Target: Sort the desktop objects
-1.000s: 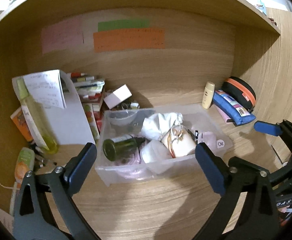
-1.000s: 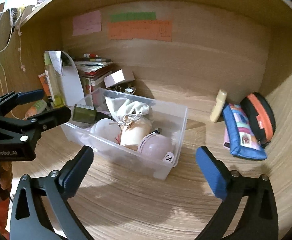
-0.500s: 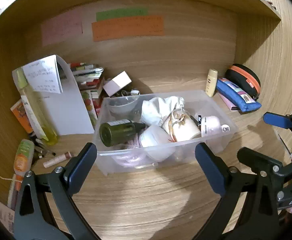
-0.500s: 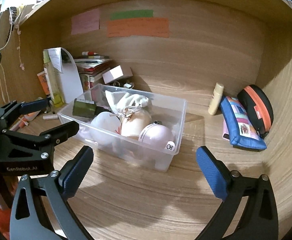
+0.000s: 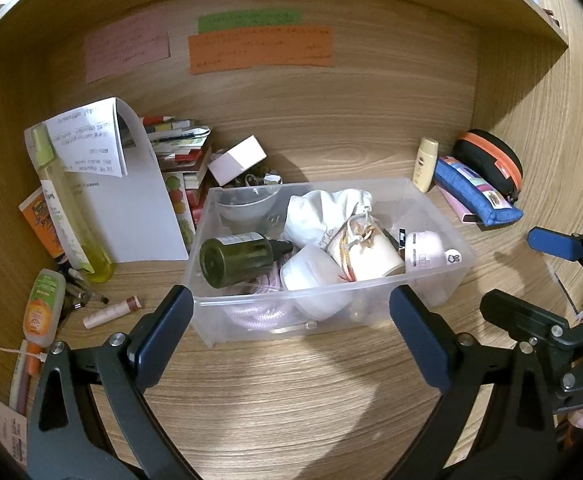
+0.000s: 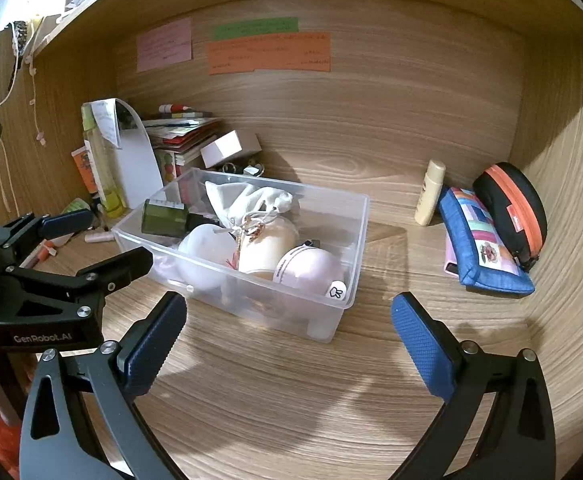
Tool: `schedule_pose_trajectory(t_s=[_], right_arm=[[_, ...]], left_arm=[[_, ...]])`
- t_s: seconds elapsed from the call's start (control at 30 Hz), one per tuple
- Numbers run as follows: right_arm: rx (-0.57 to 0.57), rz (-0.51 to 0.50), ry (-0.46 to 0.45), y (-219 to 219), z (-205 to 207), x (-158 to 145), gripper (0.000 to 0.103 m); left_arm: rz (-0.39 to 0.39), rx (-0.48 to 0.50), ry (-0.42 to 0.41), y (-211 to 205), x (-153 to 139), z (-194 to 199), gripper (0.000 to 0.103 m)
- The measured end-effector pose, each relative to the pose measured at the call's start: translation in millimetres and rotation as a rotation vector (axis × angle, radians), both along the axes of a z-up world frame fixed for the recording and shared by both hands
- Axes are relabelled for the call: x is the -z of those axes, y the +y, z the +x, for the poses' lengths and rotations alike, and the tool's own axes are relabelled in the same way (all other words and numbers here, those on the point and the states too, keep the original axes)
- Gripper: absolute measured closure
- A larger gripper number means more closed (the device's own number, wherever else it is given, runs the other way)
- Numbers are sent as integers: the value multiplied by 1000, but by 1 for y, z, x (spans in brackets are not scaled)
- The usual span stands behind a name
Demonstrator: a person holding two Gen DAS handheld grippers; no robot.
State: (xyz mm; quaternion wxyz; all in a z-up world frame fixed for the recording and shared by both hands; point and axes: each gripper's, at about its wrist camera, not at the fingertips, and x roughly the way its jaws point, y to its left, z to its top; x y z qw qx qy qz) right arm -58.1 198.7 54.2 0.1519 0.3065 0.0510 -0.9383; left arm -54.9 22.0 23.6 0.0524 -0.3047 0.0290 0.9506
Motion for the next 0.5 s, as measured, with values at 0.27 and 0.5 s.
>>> schedule_pose_trajectory(t_s=[0.27, 0.5], right_arm=[[-1, 4, 8, -1, 1, -3, 1], [-1, -14, -2, 2, -1, -4, 1]], left_arm=[[8, -2, 8, 0, -2, 2, 3], [22, -4, 2, -2, -2, 1, 3]])
